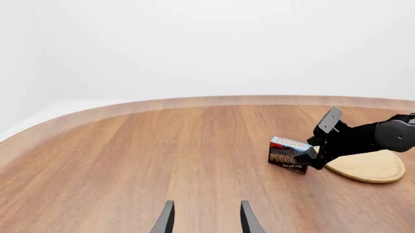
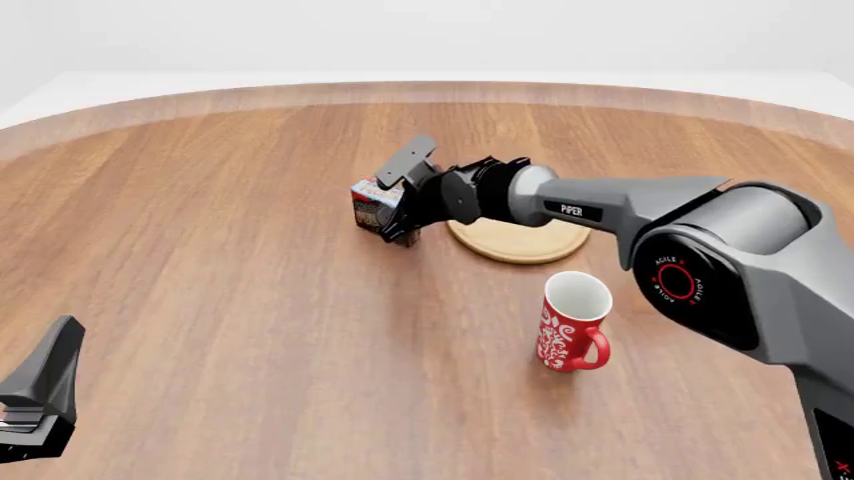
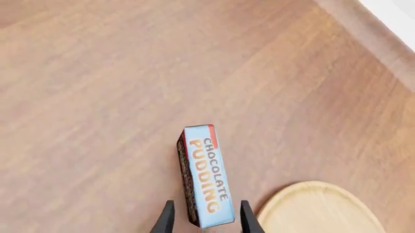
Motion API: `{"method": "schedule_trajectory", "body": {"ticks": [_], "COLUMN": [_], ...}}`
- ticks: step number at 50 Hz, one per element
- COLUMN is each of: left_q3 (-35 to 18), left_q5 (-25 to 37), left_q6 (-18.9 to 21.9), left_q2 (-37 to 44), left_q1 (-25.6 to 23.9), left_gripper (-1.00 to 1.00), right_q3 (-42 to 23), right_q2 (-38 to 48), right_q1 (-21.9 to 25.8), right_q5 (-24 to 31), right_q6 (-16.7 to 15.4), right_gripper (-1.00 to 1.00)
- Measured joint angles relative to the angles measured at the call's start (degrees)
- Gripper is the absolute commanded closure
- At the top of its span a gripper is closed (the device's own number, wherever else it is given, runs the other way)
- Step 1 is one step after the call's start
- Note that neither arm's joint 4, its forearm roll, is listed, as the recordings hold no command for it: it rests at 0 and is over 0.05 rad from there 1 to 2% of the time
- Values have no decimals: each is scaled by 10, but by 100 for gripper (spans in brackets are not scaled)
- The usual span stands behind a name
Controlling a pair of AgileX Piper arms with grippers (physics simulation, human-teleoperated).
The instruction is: Put the chocolate pudding to the left of the plate.
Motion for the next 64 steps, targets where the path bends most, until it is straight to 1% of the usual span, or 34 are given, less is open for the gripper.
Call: {"method": "schedule_trajectory", "body": {"ticks": [13,20,32,47,54,64], "left_q3": [0,0,0,0,0,0], "left_q5": [0,0,0,0,0,0], "left_q6": [0,0,0,0,0,0], "left_q2": [0,0,0,0,0,0], "left_q1": [0,0,0,0,0,0], "left_gripper": [-100,-100,-100,-100,-100,-100], "right_q3": [31,65,161,301,352,408], "right_q2": [-21,-47,-116,-245,-312,-391], "right_q1": [-3,-5,-5,9,20,22], "right_q5": [-17,-33,-73,-127,-144,-164], "right_q6": [5,9,18,37,43,48], "right_gripper": [-100,-100,-100,-100,-100,-100]}}
